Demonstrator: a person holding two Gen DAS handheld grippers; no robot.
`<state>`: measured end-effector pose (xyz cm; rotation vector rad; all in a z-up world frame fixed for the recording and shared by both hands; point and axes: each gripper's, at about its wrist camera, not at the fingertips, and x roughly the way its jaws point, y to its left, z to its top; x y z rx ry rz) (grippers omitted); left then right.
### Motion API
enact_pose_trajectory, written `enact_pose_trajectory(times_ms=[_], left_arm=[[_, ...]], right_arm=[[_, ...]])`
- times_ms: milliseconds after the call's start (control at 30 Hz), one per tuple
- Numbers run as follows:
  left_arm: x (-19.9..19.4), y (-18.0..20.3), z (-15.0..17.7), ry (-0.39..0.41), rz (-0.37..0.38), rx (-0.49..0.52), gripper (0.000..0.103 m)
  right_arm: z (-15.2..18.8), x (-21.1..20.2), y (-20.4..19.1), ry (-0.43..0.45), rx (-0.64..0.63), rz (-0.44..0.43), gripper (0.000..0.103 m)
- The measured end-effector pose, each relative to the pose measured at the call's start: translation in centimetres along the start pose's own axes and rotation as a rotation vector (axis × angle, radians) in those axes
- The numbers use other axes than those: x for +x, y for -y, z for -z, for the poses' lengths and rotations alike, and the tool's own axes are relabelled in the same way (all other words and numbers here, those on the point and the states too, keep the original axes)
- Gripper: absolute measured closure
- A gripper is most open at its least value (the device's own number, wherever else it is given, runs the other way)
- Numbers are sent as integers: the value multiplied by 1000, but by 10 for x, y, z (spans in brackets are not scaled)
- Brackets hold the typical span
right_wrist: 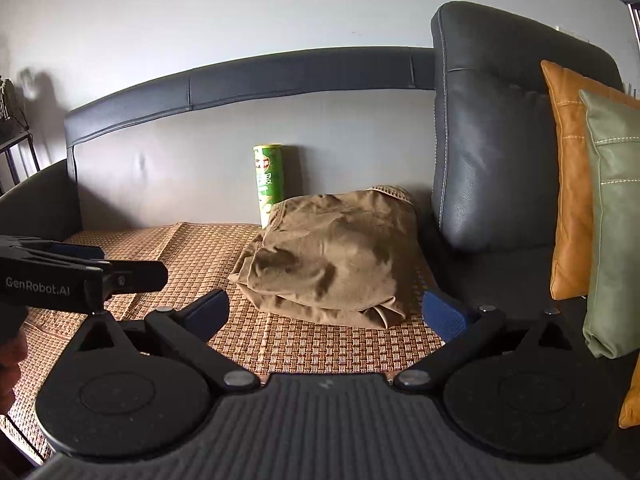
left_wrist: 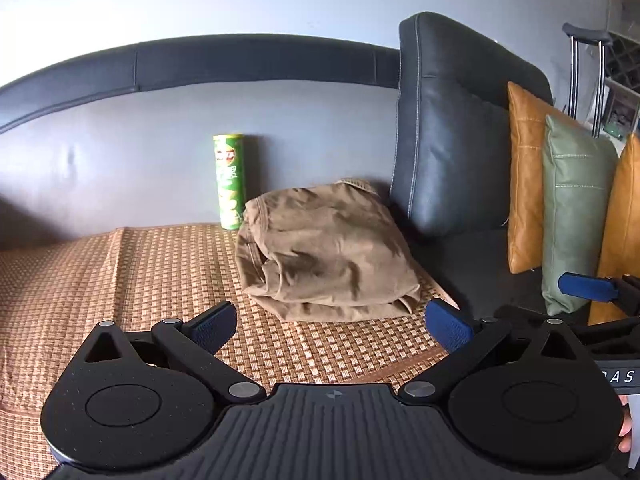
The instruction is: Fold clothes
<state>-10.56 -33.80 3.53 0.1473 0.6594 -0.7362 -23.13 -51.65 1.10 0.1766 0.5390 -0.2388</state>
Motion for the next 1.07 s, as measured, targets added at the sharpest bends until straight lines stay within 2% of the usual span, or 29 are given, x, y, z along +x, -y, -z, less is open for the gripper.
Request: enact_pose_trajectory(times_ms=[433, 1067], left_arm=[[1, -2, -2, -7, -26, 13, 0], [0, -2, 0, 4, -24, 38, 0]], right_arm=[[-1, 8, -2, -10, -4, 0, 1], [-2, 11, -2, -17, -6, 7, 1]])
